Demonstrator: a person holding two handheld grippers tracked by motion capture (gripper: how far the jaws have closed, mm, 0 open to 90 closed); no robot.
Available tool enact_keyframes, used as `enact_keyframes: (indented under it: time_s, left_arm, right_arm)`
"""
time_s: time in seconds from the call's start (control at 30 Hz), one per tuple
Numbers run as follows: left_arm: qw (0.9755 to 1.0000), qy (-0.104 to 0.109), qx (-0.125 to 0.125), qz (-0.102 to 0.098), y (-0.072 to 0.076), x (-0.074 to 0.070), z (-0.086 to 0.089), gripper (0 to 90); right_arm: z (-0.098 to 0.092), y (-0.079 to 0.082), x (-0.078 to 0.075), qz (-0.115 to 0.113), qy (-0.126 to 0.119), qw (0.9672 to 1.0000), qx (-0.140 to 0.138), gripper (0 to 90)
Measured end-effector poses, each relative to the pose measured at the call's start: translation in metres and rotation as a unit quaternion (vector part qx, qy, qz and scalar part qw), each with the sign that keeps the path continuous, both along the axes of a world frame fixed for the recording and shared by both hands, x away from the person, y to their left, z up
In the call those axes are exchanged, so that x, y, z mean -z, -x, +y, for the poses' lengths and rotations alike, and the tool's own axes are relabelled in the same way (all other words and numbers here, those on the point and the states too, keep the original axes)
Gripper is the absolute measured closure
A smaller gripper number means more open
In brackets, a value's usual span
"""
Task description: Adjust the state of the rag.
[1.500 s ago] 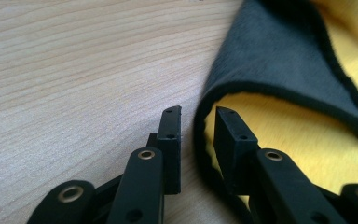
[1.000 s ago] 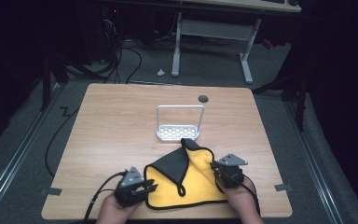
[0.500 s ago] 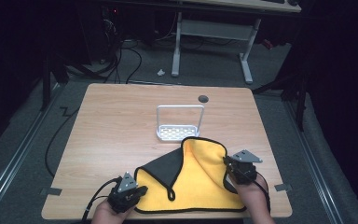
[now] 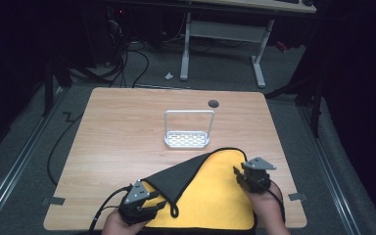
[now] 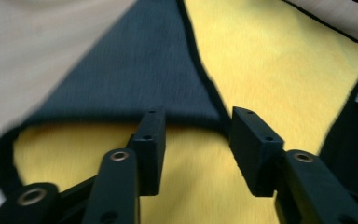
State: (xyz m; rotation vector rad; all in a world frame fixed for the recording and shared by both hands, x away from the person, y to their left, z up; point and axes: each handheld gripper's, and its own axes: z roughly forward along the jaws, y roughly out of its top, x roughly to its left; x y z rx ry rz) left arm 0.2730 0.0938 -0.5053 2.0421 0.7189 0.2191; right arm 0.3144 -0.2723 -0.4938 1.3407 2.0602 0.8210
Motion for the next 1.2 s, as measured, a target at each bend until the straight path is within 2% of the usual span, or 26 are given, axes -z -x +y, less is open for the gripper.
enact_keyframes:
  time_s: [0.03, 0.1, 0.17, 0.2, 0.23, 0.27, 0.3, 0.37, 0.43, 0.5, 0.57, 0.6, 0.67, 0.77, 0.8, 0.83, 0.87, 0.9, 1.0, 1.1, 1.2]
  left_arm:
    - [1.0000, 0.004, 0.004, -0.006, -0.001, 0.000, -0.004, 51.7]
    - [0.9999, -0.005, 0.014, 0.006, -0.006, 0.002, -0.018, 46.5]
    - [0.9988, -0.038, 0.026, 0.016, -0.011, 0.010, -0.033, 43.5]
    - [0.9973, -0.062, 0.026, 0.028, -0.015, 0.016, -0.040, 43.1]
    - [0.9965, -0.072, 0.025, 0.035, -0.017, 0.020, -0.042, 44.9]
    - [0.9969, -0.072, 0.020, 0.023, -0.016, 0.022, -0.043, 47.5]
    - [0.9968, -0.077, 0.013, 0.018, -0.016, 0.021, -0.042, 57.0]
    - [0.9974, -0.056, 0.010, 0.044, -0.019, 0.019, -0.038, 73.2]
    - [0.9976, -0.045, 0.006, 0.052, -0.019, 0.012, -0.034, 87.2]
    - [0.9985, -0.032, -0.003, 0.044, -0.024, 0.001, -0.028, 87.9]
    - [0.9987, -0.023, -0.034, 0.031, -0.042, -0.009, -0.016, 88.1]
    - [0.9977, -0.011, -0.059, 0.032, -0.058, -0.013, -0.004, 88.1]
    - [0.9946, -0.008, -0.099, 0.029, -0.086, -0.016, 0.014, 88.4]
    - [0.9913, -0.012, -0.129, 0.023, -0.119, -0.017, 0.032, 88.4]
    - [0.9894, -0.015, -0.142, 0.028, -0.129, -0.016, 0.036, 88.4]
    - [0.9876, -0.015, -0.152, 0.034, -0.137, -0.014, 0.039, 86.8]
    - [0.9862, -0.015, -0.160, 0.040, -0.145, -0.013, 0.042, 80.3]
    - [0.9845, -0.013, -0.171, 0.036, -0.150, -0.012, 0.045, 73.0]
    - [0.9822, 0.017, -0.185, 0.030, -0.152, -0.014, 0.058, 66.2]
    - [0.9805, 0.052, -0.188, 0.025, -0.141, -0.015, 0.063, 62.5]
    - [0.9858, 0.059, -0.157, 0.009, -0.115, -0.014, 0.052, 60.4]
  right_arm:
    - [0.006, 0.005, 0.003, 0.002, 0.002, 0.9999, -0.011, 64.2]
    - [0.016, 0.013, 0.011, 0.015, 0.004, 0.9995, -0.029, 64.1]
    - [0.021, 0.017, 0.019, 0.023, 0.009, 0.9990, -0.036, 64.0]
    - [0.022, 0.018, 0.021, 0.025, 0.008, 0.9989, -0.039, 64.0]
    - [0.024, 0.019, 0.024, 0.033, 0.008, 0.9986, -0.040, 64.1]
    - [0.024, 0.019, 0.026, 0.035, 0.008, 0.9985, -0.041, 64.3]
    - [0.025, 0.021, 0.028, 0.036, 0.009, 0.9984, -0.043, 65.6]
    - [0.024, 0.023, 0.028, 0.035, 0.010, 0.9982, -0.048, 67.2]
    - [0.022, 0.024, 0.028, 0.038, 0.005, 0.9980, -0.051, 68.8]
    - [0.020, 0.026, 0.028, 0.037, 0.005, 0.9980, -0.051, 69.5]
    - [0.018, 0.029, 0.028, 0.038, 0.005, 0.9979, -0.052, 69.7]
    - [0.017, 0.030, 0.028, 0.037, 0.006, 0.9979, -0.052, 69.7]
    - [0.015, 0.031, 0.028, 0.038, 0.002, 0.9979, -0.053, 69.6]
    - [0.012, 0.033, 0.027, 0.039, 0.004, 0.9979, -0.052, 69.1]
    - [0.011, 0.033, 0.027, 0.039, 0.007, 0.9979, -0.050, 68.9]
    - [0.009, 0.033, 0.027, 0.037, 0.014, 0.9980, -0.050, 68.6]
    - [0.008, 0.033, 0.027, 0.036, 0.013, 0.9982, -0.046, 68.1]
    - [0.005, 0.033, 0.027, 0.037, 0.009, 0.9983, -0.044, 67.7]
    - [0.001, 0.033, 0.028, 0.039, 0.001, 0.9986, -0.037, 66.9]
    - [-0.003, 0.031, 0.028, 0.035, 0.005, 0.9988, -0.035, 66.9]
    - [-0.013, 0.027, 0.027, 0.040, 0.001, 0.9989, -0.023, 66.5]
